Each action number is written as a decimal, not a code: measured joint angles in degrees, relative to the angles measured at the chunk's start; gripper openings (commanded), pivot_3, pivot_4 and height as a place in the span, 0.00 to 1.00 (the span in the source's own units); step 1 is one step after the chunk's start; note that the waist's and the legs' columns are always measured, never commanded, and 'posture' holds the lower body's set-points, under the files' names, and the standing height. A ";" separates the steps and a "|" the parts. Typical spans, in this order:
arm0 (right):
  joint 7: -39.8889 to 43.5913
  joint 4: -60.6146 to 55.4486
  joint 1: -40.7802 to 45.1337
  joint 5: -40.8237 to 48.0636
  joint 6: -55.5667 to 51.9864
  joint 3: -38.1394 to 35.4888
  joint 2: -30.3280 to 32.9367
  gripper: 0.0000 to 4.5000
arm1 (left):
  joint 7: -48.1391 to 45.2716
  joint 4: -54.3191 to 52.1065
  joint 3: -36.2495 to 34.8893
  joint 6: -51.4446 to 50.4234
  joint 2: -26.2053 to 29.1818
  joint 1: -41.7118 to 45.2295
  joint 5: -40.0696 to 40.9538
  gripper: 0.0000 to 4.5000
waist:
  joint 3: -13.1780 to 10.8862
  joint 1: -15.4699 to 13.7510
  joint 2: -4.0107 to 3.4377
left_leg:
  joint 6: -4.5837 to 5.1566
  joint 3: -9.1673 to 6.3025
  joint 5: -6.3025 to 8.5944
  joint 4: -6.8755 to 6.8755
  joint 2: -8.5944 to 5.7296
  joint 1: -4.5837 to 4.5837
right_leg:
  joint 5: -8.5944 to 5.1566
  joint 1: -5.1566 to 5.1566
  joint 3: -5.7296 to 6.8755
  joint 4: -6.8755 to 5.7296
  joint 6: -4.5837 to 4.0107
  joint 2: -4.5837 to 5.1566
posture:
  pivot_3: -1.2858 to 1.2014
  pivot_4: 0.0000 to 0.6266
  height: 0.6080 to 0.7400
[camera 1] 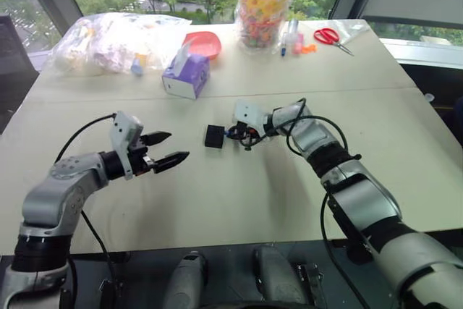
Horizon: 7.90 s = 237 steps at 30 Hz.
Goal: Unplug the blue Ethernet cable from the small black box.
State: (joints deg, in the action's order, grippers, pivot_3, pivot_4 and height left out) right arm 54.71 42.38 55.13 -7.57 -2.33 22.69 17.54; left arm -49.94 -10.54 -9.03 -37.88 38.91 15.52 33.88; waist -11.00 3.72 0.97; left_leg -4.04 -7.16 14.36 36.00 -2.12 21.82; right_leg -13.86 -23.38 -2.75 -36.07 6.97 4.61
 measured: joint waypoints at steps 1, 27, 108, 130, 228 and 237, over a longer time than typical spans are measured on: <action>-1.43 -1.98 -1.11 -0.37 1.01 -0.43 0.39 0.01 | -0.32 0.78 0.31 0.02 -0.01 1.20 -0.02 1.00 | 0.00 -0.05 0.00 | 0.00 0.00 0.00 0.00 -0.01 0.04 | 0.00 -0.03 0.00 0.00 0.00 0.01 | 0.52 0.24 1.00; -20.73 -43.47 -21.34 -14.76 22.69 -4.92 11.74 0.00 | -19.66 24.43 12.74 1.06 -5.87 27.65 -2.86 0.53 | 0.01 -1.16 0.05 | -0.02 0.07 -0.02 0.11 -0.03 0.57 | 0.00 -0.52 -0.03 -0.04 0.02 0.02 | 0.52 0.24 1.00; -2.14 -50.41 -6.76 38.16 -59.20 -11.18 10.23 0.00 | -23.68 13.69 12.17 3.18 -0.84 21.77 -4.09 0.11 | 0.00 -1.17 0.04 | 0.00 -0.01 -0.02 0.14 -0.02 0.60 | 0.01 -0.54 0.01 -0.08 0.02 0.02 | 0.52 0.24 1.00; -0.07 -51.24 -6.85 38.11 -56.14 -9.45 12.03 0.99 | -23.43 12.76 12.02 3.10 -0.07 21.17 -3.34 0.11 | 0.00 -1.17 0.04 | 0.00 -0.01 -0.02 0.14 -0.02 0.61 | 0.01 -0.55 0.01 -0.09 0.02 0.03 | 0.52 0.24 1.00; -17.26 -52.64 -18.84 27.67 -61.07 -23.72 13.26 0.84 | -3.69 36.52 13.82 37.05 -20.57 16.92 -20.75 0.11 | 0.07 -1.81 0.07 | 0.00 0.12 -0.02 0.18 -0.04 0.71 | 0.04 -0.68 -0.06 -0.12 0.02 0.07 | 0.52 0.24 1.00; -22.02 -70.39 -28.14 34.95 -73.49 -26.75 11.59 0.86 | -4.55 43.87 12.62 39.36 -20.31 16.70 -21.01 0.97 | 0.10 -1.34 0.07 | 0.12 0.10 -0.09 0.26 -0.03 0.39 | 0.04 -0.28 -0.04 -0.10 0.03 0.05 | 0.52 0.24 1.00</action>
State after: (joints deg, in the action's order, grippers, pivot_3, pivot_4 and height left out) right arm 32.69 -28.01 26.99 27.38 -75.82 -4.05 29.13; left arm -54.49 33.33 3.58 1.49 18.59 32.22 12.87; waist -10.90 2.37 1.03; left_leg -3.92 -7.06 14.28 36.26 -2.14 22.21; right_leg -13.82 -23.66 -2.79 -36.17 7.00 4.66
